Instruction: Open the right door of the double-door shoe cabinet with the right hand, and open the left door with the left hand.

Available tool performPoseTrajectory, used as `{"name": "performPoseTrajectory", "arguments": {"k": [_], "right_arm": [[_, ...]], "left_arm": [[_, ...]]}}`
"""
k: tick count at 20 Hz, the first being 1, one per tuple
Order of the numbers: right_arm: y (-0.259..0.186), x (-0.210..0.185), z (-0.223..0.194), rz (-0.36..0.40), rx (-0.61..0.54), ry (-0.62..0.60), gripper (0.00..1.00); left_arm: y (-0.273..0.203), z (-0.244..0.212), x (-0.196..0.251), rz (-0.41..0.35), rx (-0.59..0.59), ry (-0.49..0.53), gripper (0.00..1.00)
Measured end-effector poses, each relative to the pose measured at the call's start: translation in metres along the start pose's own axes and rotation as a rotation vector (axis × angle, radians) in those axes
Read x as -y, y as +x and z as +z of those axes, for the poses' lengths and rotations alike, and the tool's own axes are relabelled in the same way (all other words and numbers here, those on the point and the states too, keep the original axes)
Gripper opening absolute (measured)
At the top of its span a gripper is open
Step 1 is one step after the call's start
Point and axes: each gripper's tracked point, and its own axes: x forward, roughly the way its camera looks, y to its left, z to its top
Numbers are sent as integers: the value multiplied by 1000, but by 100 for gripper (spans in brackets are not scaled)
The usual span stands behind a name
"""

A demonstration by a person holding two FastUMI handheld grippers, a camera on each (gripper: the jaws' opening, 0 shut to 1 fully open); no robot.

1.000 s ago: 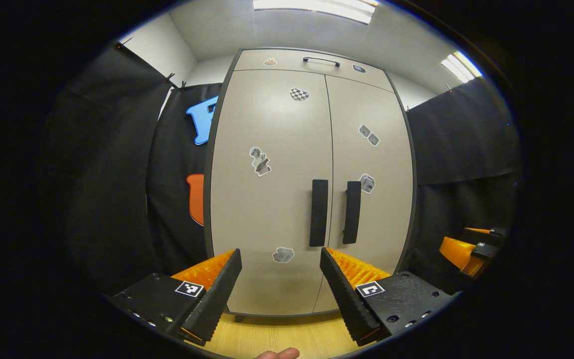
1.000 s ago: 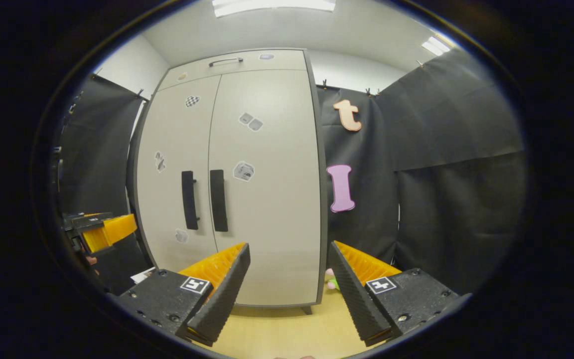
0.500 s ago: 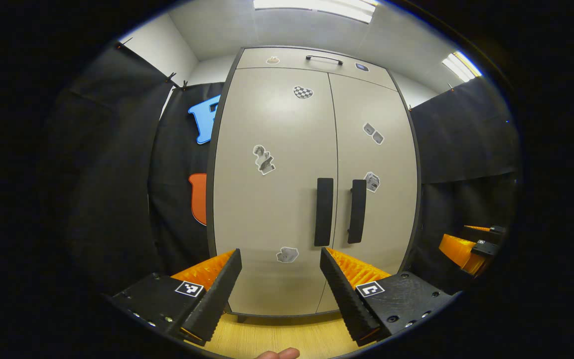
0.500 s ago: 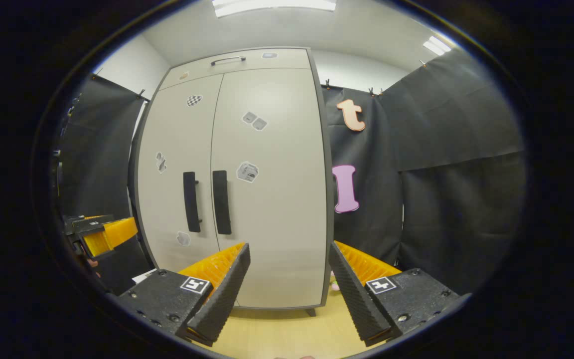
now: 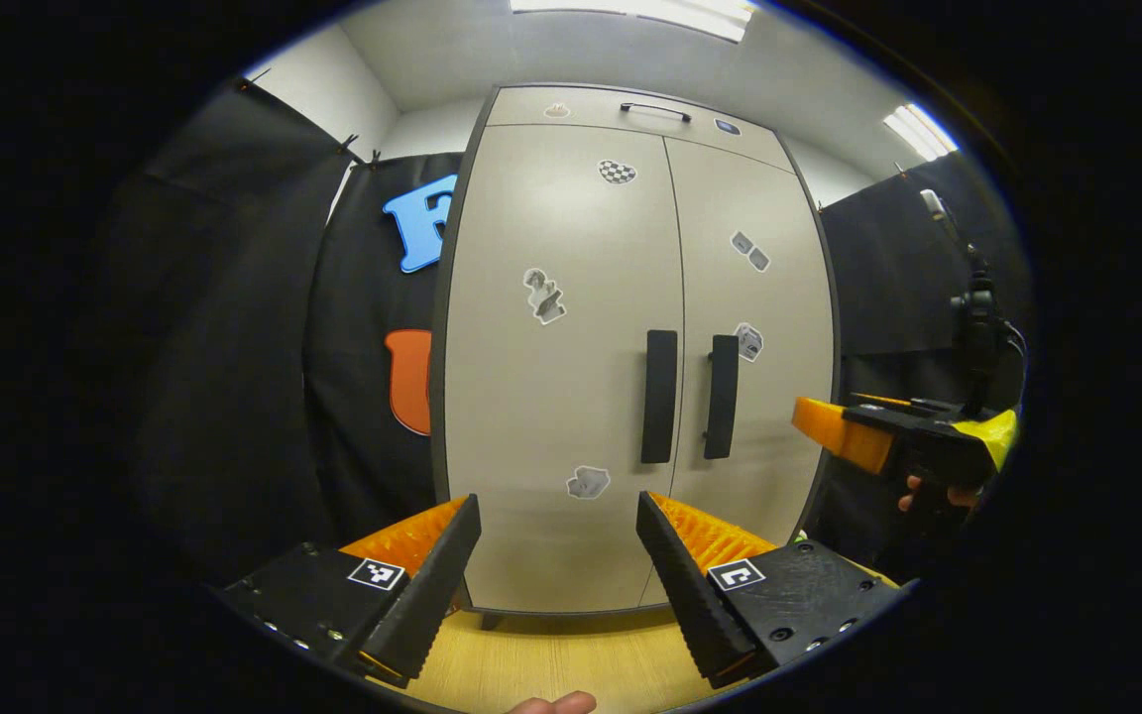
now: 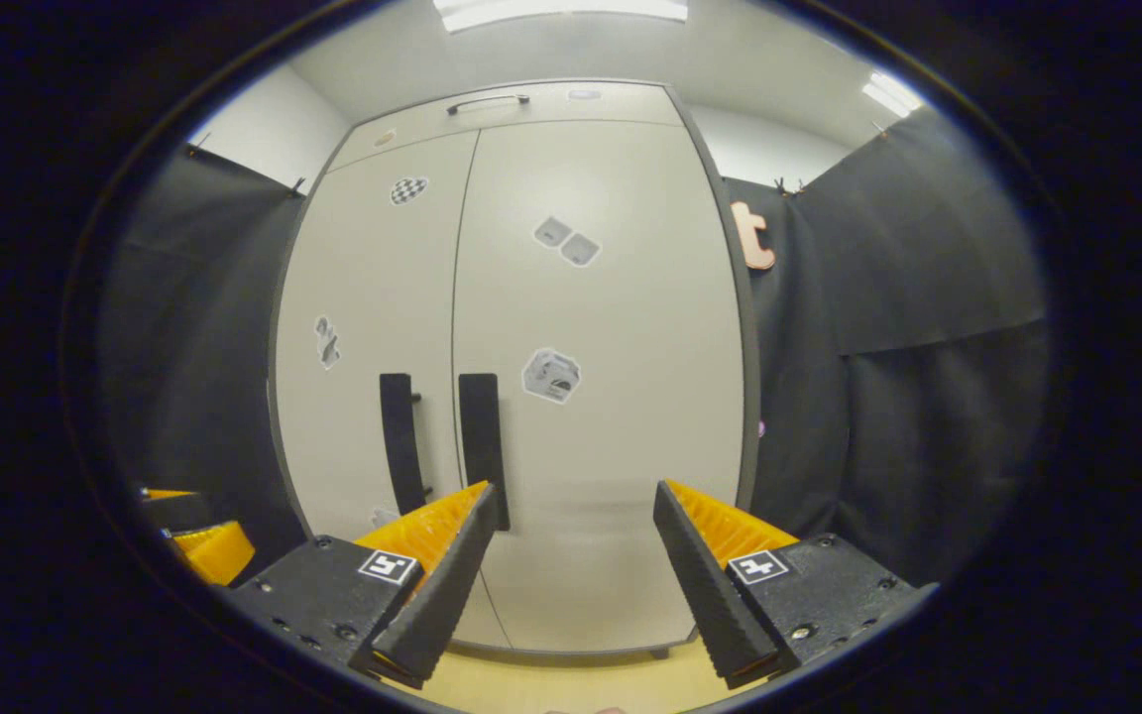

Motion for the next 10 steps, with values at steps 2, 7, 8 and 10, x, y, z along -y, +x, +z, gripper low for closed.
{"name": "performPoseTrajectory", "arguments": {"k": [2,7,8,10], "right_arm": [[20,-13,-2,20,-11,-11,99],[63,-33,2,24,-1,11,98],[72,-34,2,18,-9,7,99],[85,-36,2,11,-15,3,99]], "left_arm": [[-5,-4,-5,4,-5,-5,95],[-15,-15,-18,24,-28,23,95],[-15,-17,-18,23,-35,22,95],[-17,-20,-21,25,-41,21,95]]}}
